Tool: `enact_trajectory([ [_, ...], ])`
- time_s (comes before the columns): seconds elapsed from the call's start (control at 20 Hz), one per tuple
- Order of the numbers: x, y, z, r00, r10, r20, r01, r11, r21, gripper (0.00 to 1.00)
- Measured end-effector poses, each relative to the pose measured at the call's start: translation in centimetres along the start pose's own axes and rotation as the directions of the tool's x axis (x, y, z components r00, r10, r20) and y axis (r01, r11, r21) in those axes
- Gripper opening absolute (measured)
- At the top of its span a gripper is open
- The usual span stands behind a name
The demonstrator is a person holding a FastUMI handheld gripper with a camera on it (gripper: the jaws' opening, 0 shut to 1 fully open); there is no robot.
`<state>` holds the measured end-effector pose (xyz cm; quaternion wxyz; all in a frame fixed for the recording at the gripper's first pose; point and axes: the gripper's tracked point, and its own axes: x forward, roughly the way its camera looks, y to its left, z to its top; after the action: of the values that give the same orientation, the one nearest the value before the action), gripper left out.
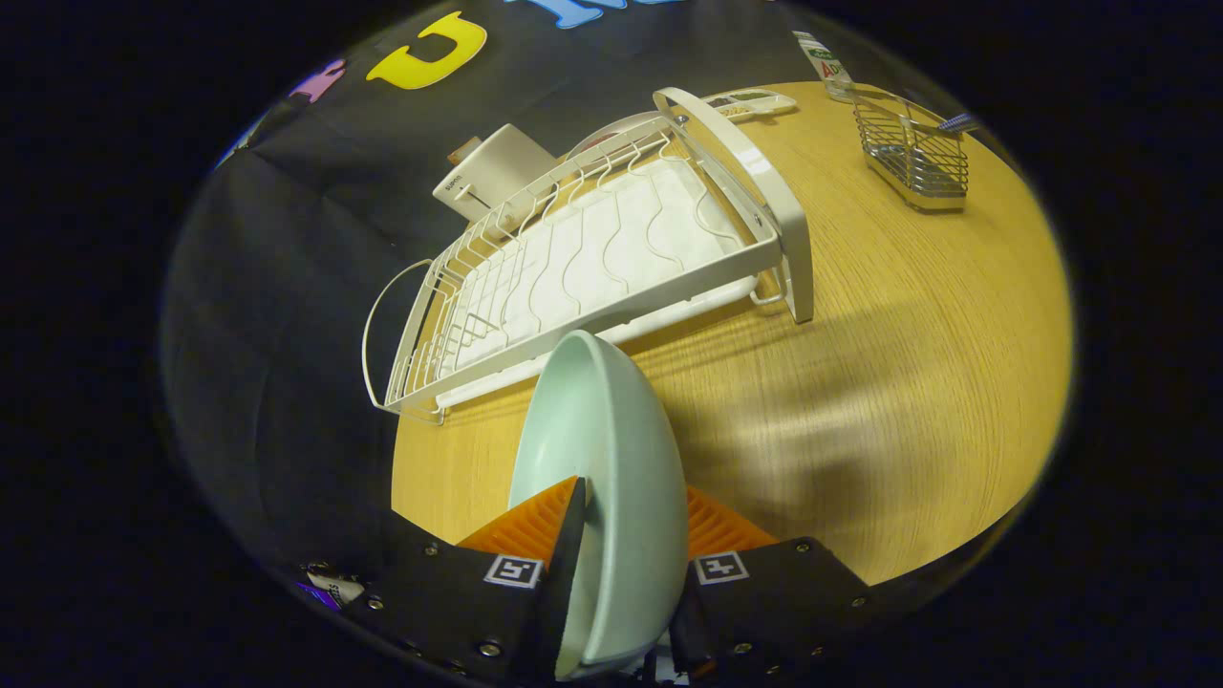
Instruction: Take the plate from the dish rack, then take the spoon from the basket and place it into the plate.
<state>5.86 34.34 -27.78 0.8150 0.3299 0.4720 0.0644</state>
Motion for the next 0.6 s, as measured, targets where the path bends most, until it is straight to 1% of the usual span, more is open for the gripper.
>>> enact_trajectory([
  [0.15,0.2,-0.1,0.1,1.000,-0.006,0.016,0.006,1.000,0.008,0.43],
  [0.25,-0.1,-1.0,0.5,0.998,-0.059,0.030,0.060,0.998,-0.037,0.47],
  [0.3,-0.4,-1.4,0.5,0.996,-0.082,0.033,0.084,0.995,-0.056,0.53],
  [0.35,-0.6,-1.6,0.7,0.995,-0.089,0.039,0.091,0.994,-0.061,0.57],
  [0.5,-1.5,-2.8,1.8,0.988,-0.128,0.087,0.134,0.989,-0.060,0.59],
  [0.55,-1.9,-3.2,2.3,0.985,-0.139,0.105,0.145,0.988,-0.053,0.61],
  [0.6,-2.1,-3.4,2.7,0.982,-0.141,0.124,0.147,0.988,-0.043,0.70],
])
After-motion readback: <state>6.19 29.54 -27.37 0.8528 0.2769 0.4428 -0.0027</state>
